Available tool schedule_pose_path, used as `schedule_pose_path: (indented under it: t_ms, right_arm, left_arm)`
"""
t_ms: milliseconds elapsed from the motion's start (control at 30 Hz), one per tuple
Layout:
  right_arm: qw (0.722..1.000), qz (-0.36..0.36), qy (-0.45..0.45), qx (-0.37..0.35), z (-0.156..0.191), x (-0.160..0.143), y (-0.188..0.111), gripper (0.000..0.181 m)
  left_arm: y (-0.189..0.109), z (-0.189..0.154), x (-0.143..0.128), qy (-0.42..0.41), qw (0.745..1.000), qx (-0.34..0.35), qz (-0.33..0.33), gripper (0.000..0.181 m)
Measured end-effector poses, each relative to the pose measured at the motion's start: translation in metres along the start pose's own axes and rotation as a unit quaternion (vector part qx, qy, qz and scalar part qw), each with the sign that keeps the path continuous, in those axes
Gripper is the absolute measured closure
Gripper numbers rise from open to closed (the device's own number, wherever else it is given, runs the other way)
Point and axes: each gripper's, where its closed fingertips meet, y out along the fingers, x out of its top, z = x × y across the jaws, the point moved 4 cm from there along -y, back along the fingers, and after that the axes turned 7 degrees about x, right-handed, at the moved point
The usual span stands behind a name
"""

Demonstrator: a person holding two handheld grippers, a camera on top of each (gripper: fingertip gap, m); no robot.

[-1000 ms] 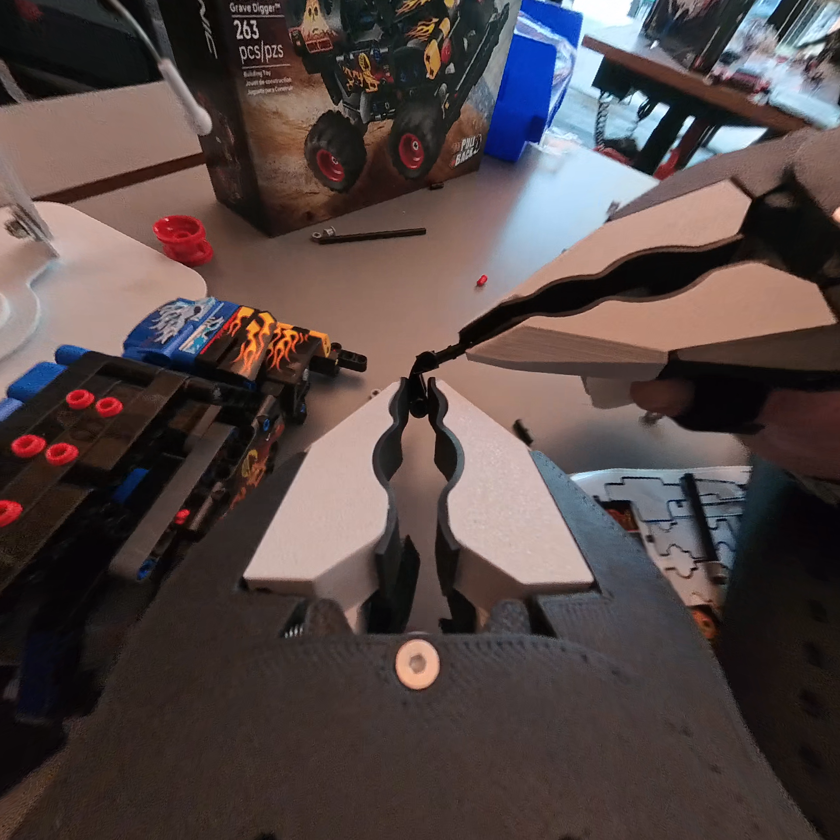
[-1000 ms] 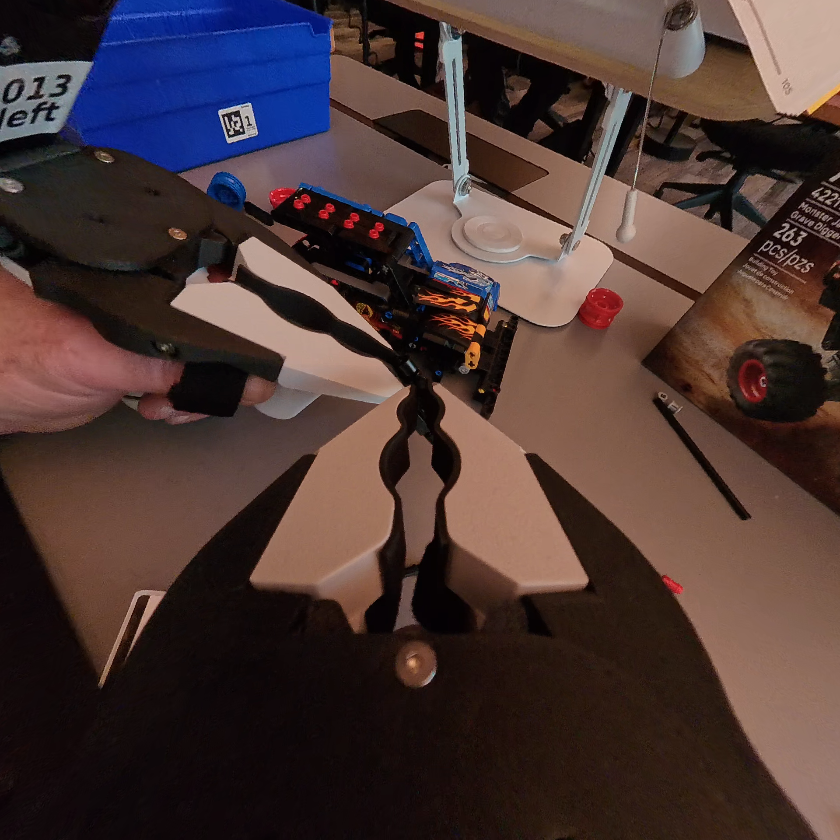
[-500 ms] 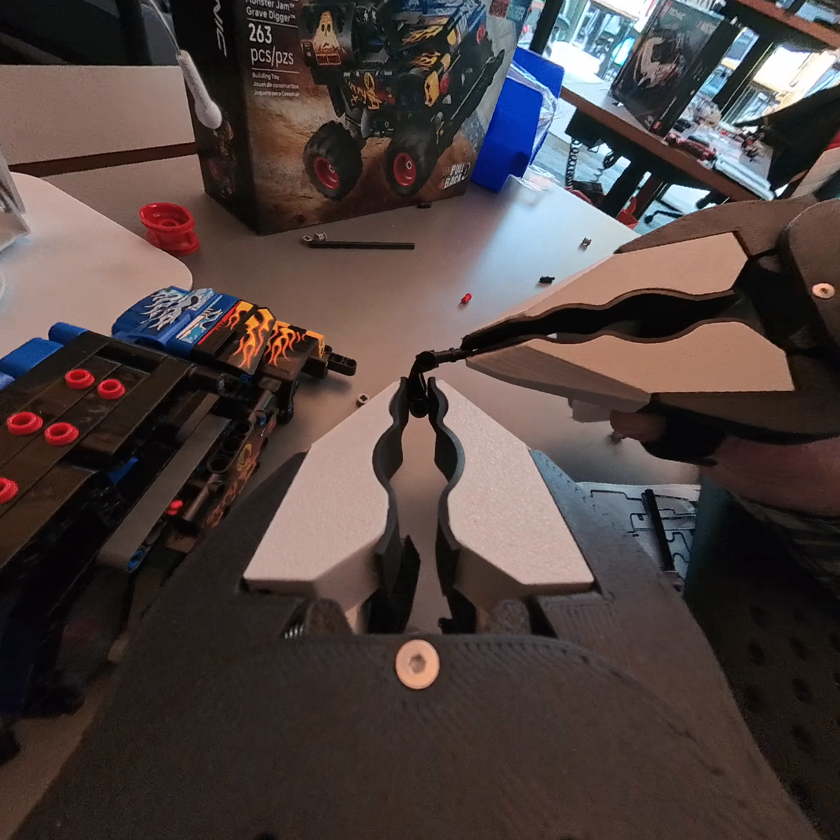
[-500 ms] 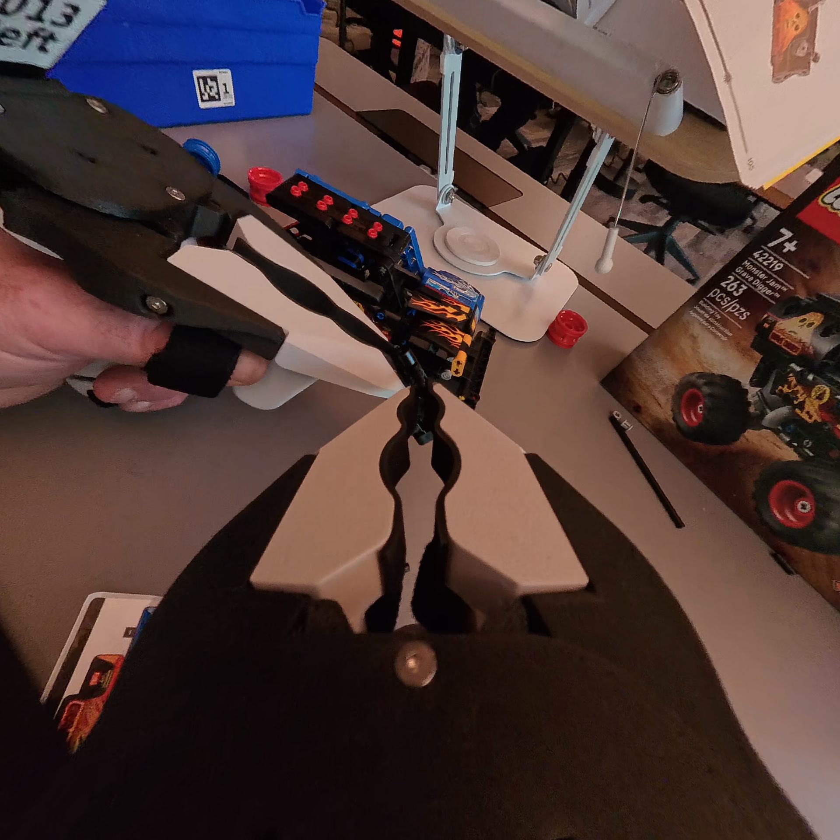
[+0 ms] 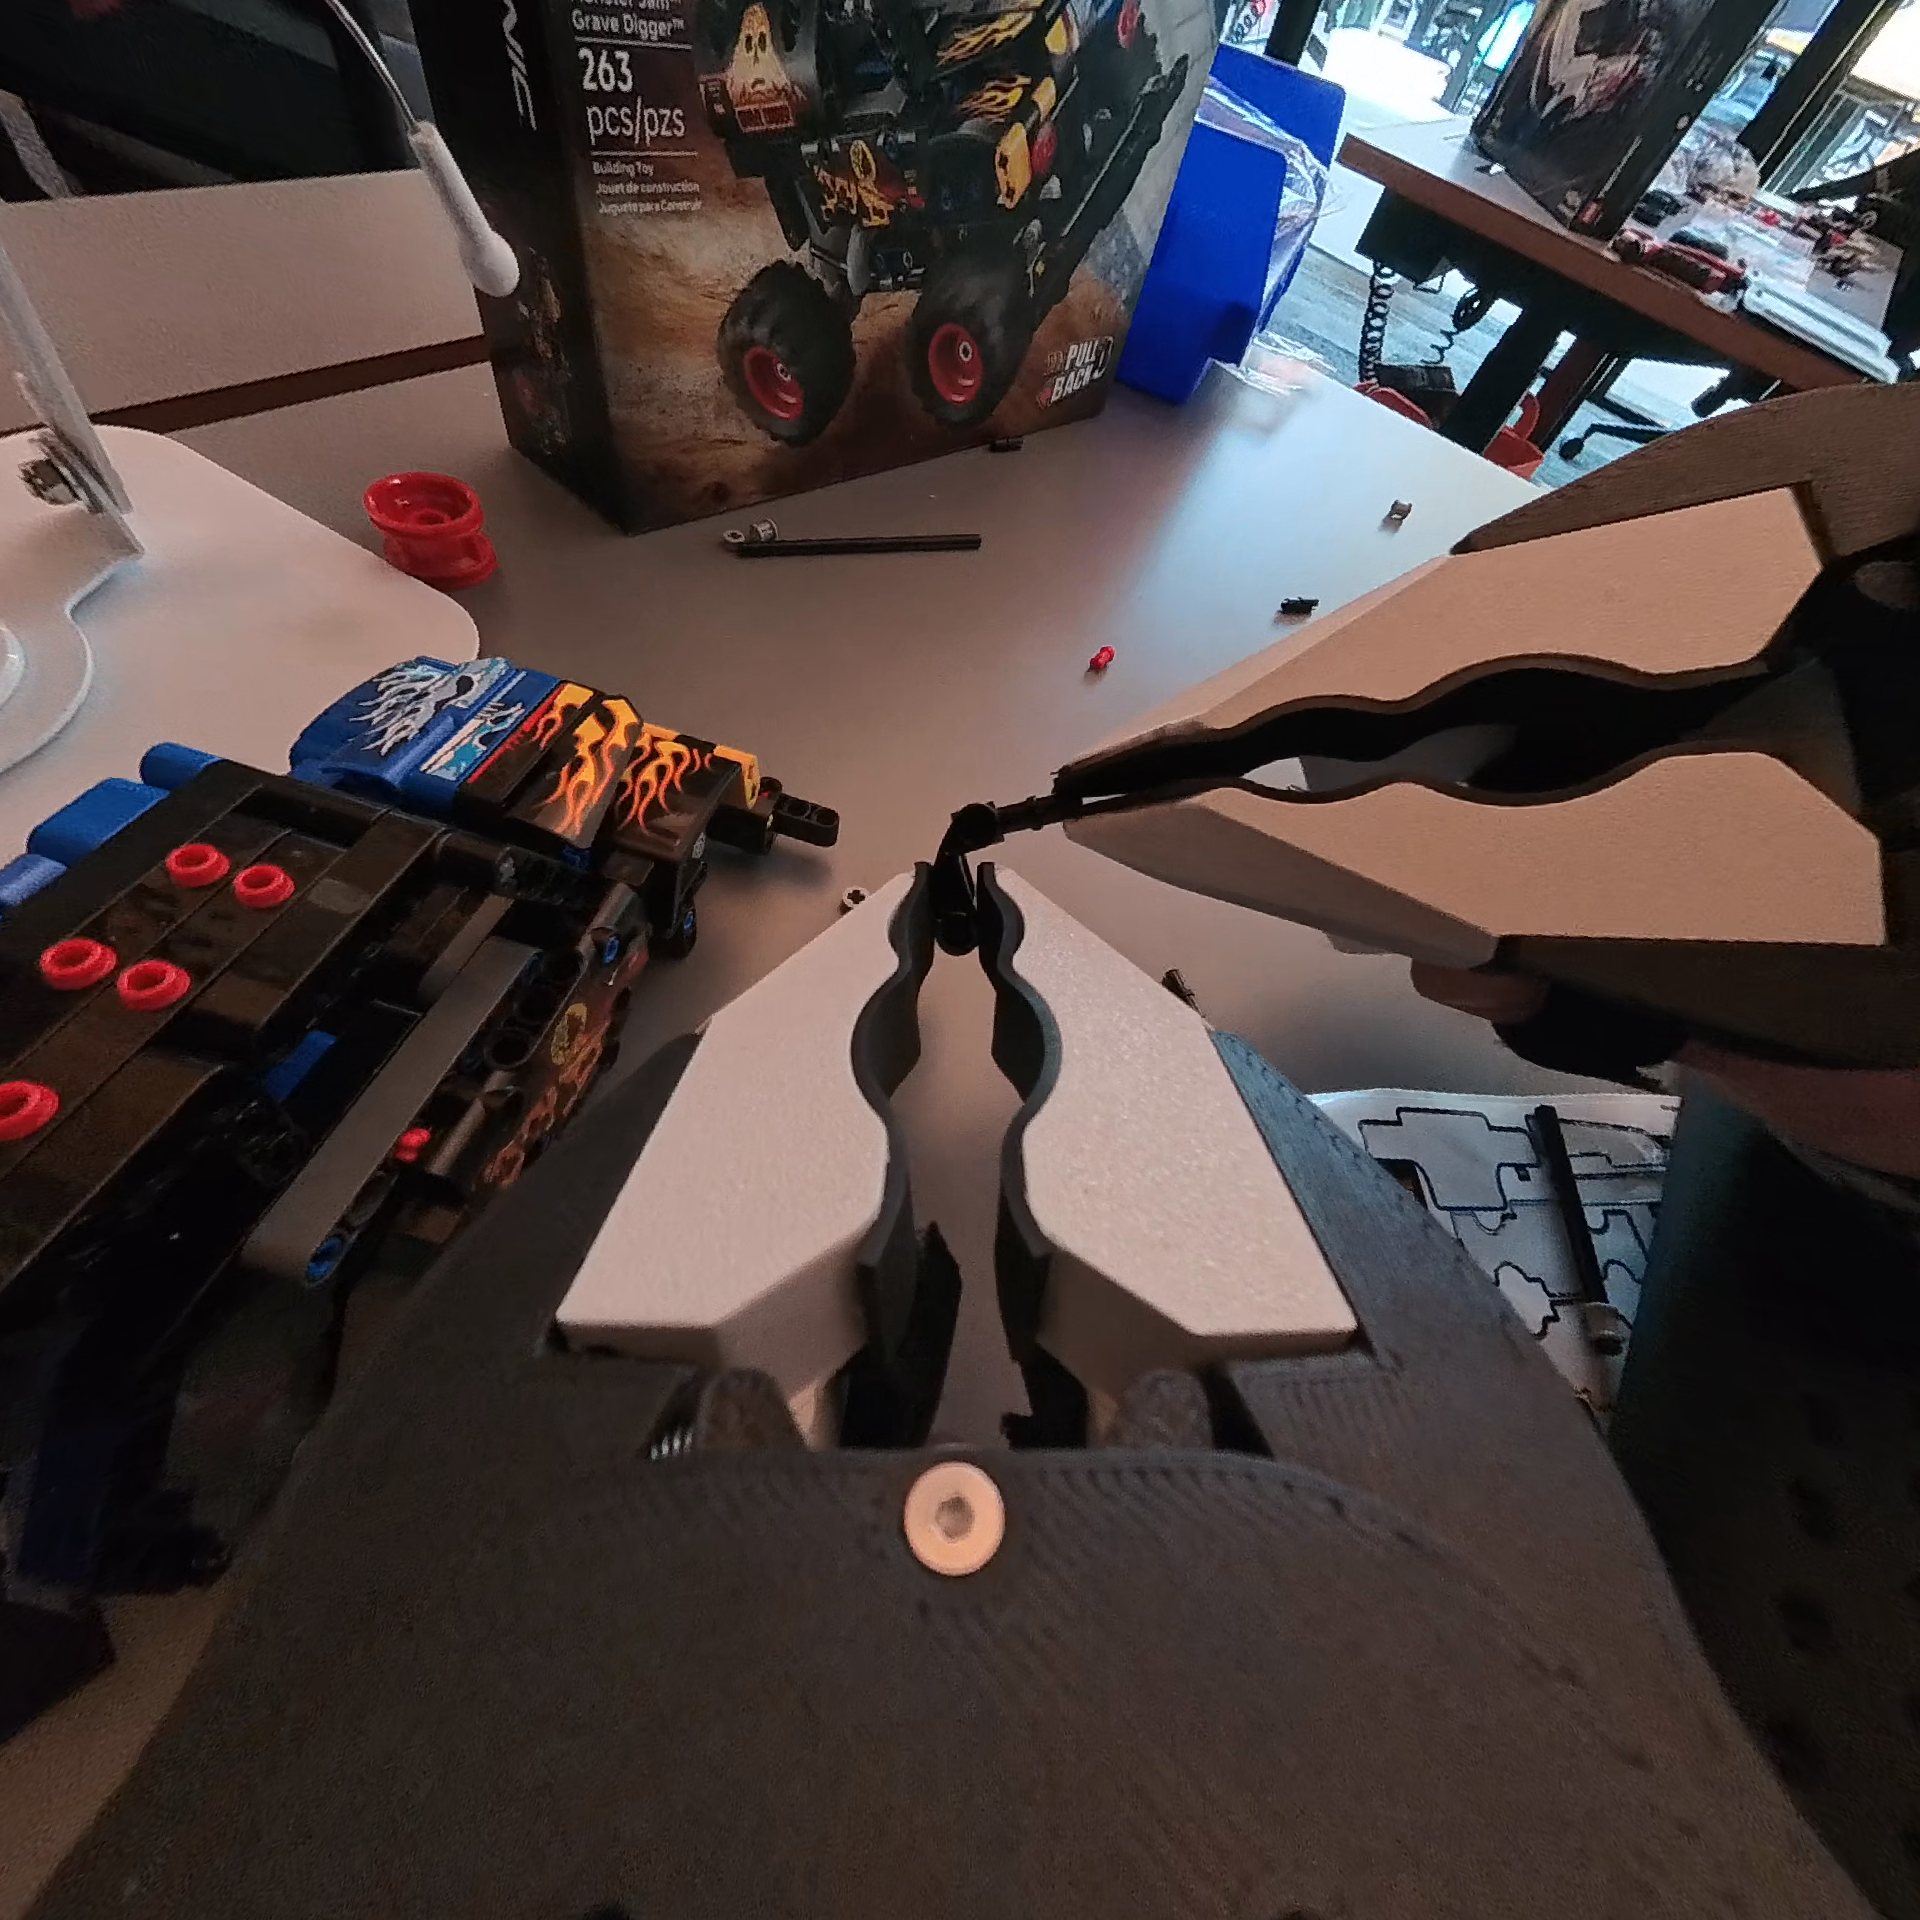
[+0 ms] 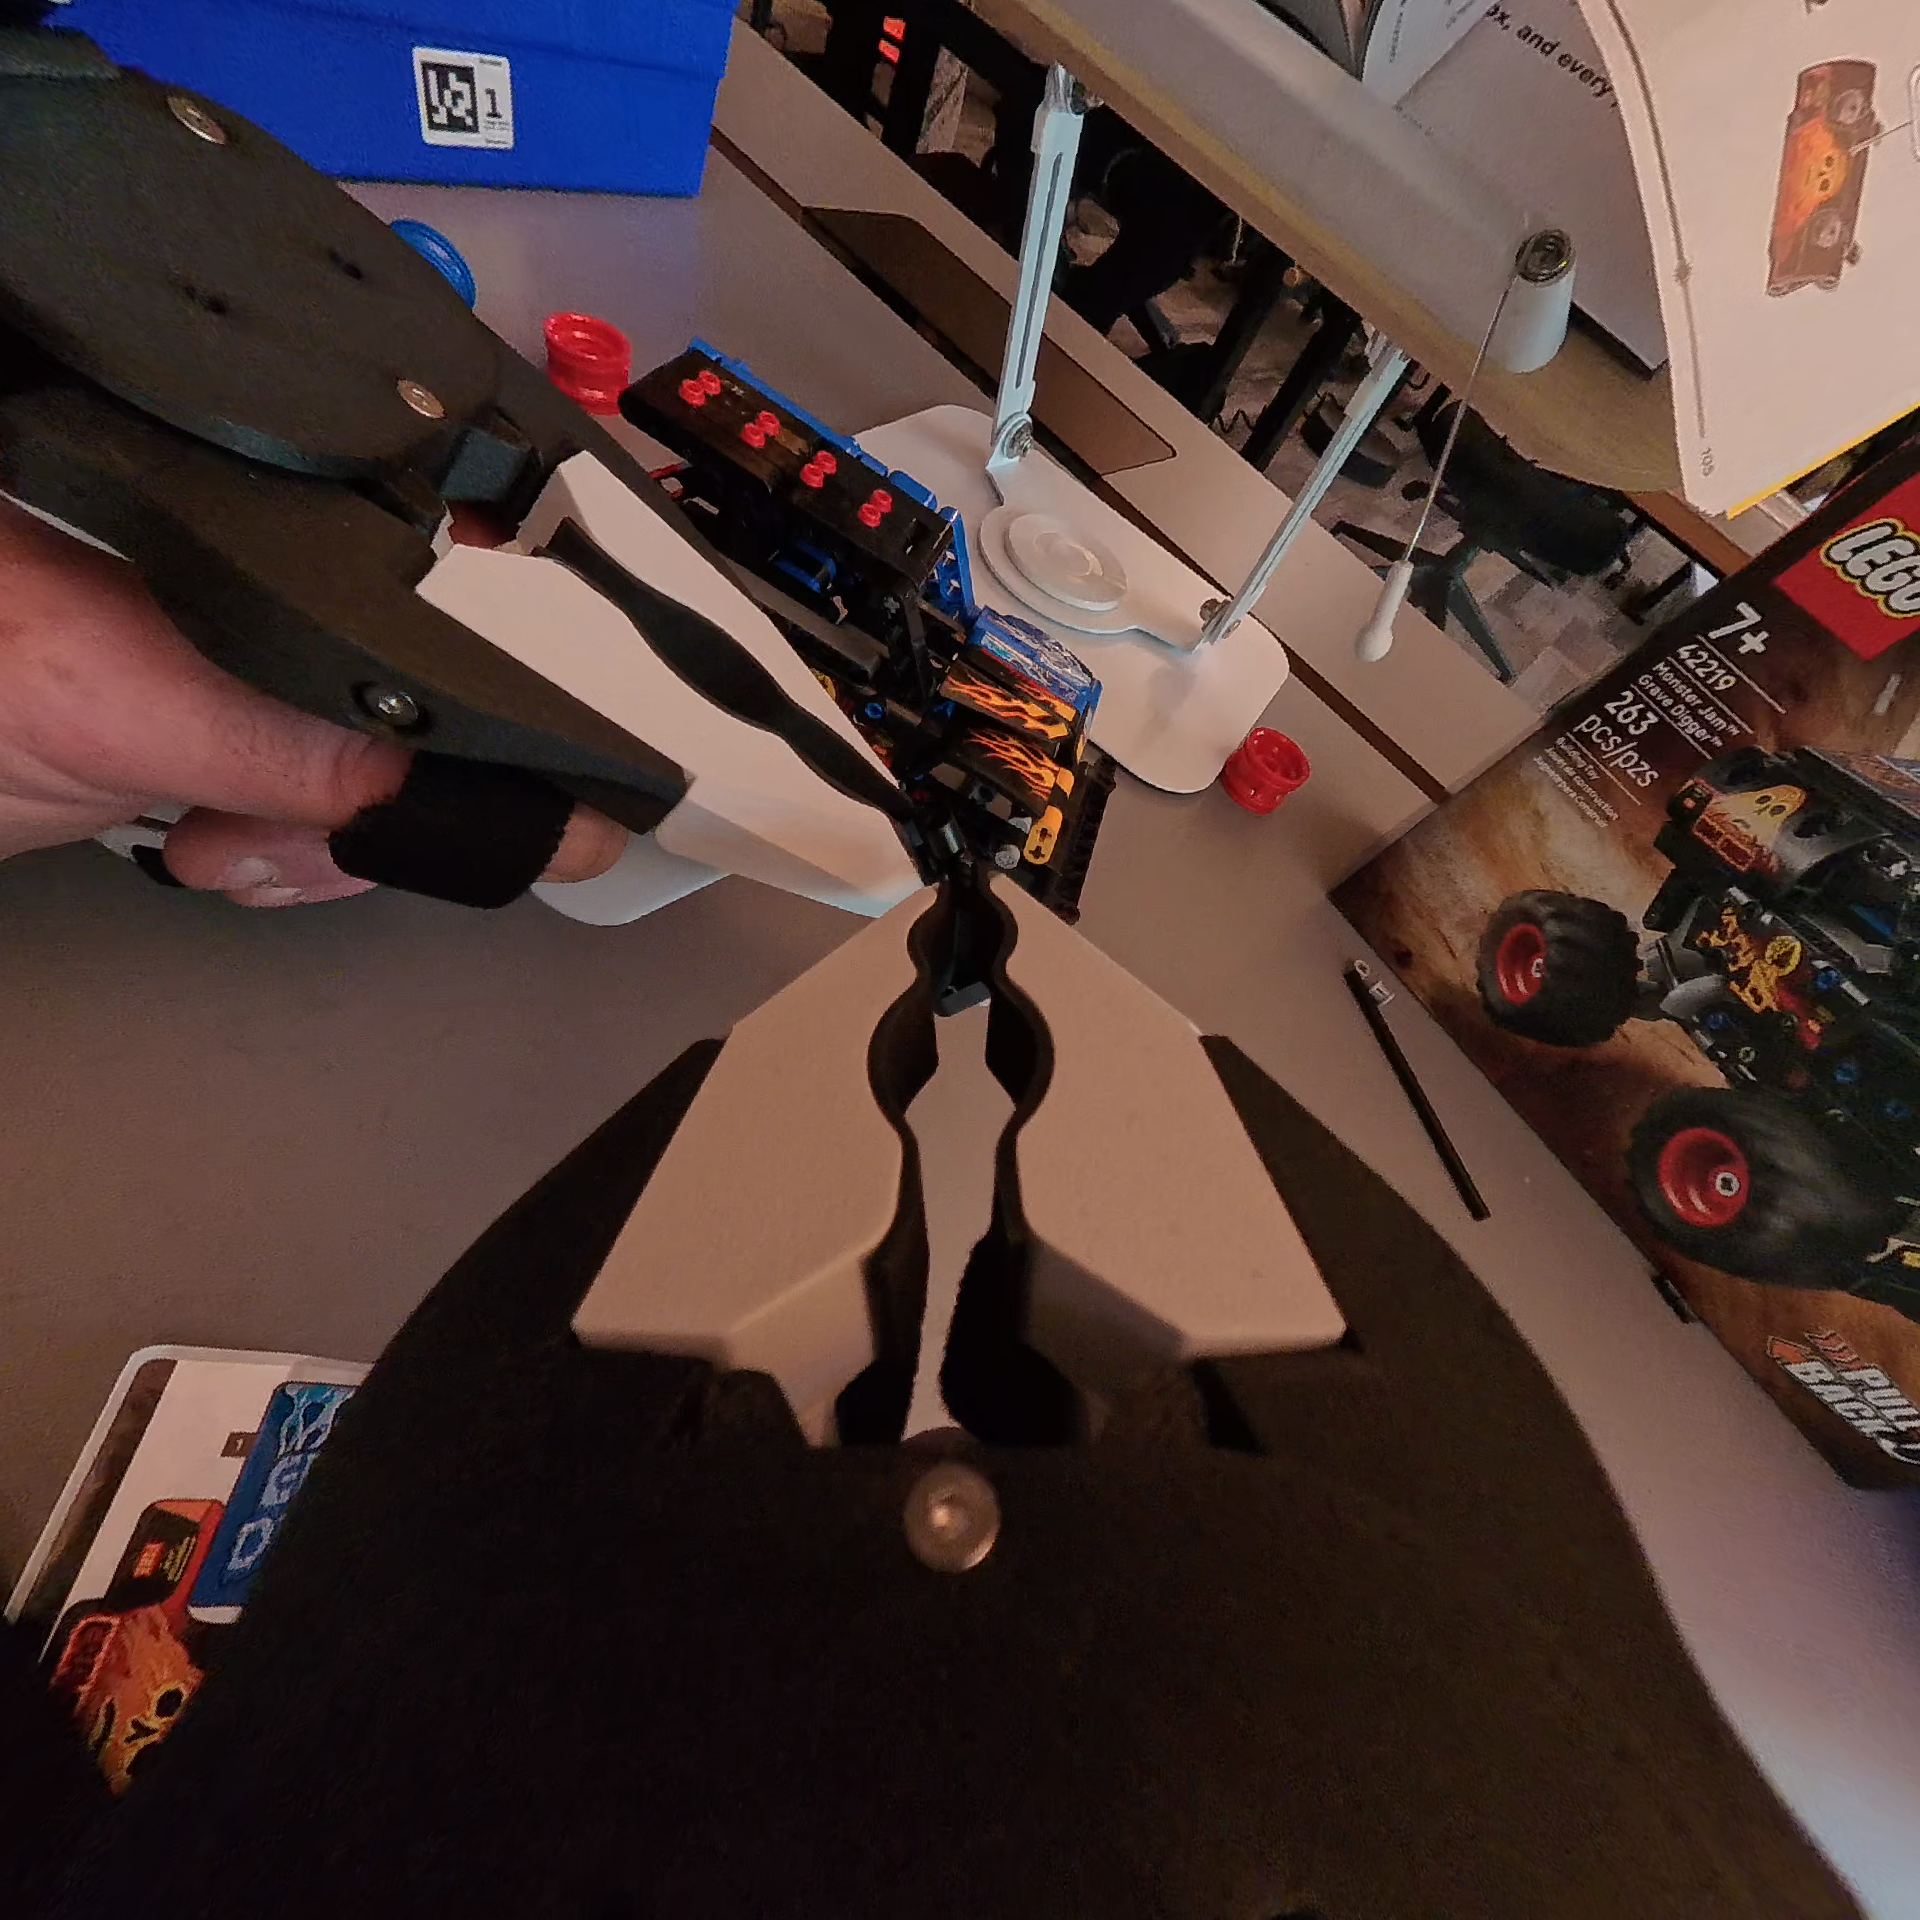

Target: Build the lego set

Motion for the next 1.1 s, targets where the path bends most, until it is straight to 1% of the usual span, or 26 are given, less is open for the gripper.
schedule_pose_path:
  t_ms: [533, 700, 900, 967, 1100]
  right_arm:
    - [0.997, -0.05, 0.052, 0.041, -0.003, 0.001, -0.003, 0.181]
    - [0.995, -0.056, 0.069, 0.052, -0.004, -0.001, -0.004, 0.181]
    - [0.992, -0.061, 0.083, 0.068, -0.005, -0.002, -0.005, 0.181]
    - [0.991, -0.063, 0.087, 0.076, -0.005, -0.002, -0.005, 0.181]
    - [0.99, -0.06, 0.092, 0.087, -0.006, -0.004, -0.005, 0.181]
  left_arm:
    - [-0.003, -0.001, 0.002, -0.045, 0.998, -0.036, -0.014, 0.175]
    - [-0.004, -0.003, 0.003, -0.032, 0.999, -0.034, -0.018, 0.175]
    - [-0.005, -0.007, 0.004, 0.012, 1.0, -0.021, -0.02, 0.174]
    - [-0.005, -0.009, 0.005, 0.04, 0.999, -0.012, -0.024, 0.174]
    - [-0.004, -0.01, 0.003, 0.053, 0.998, -0.013, -0.017, 0.174]
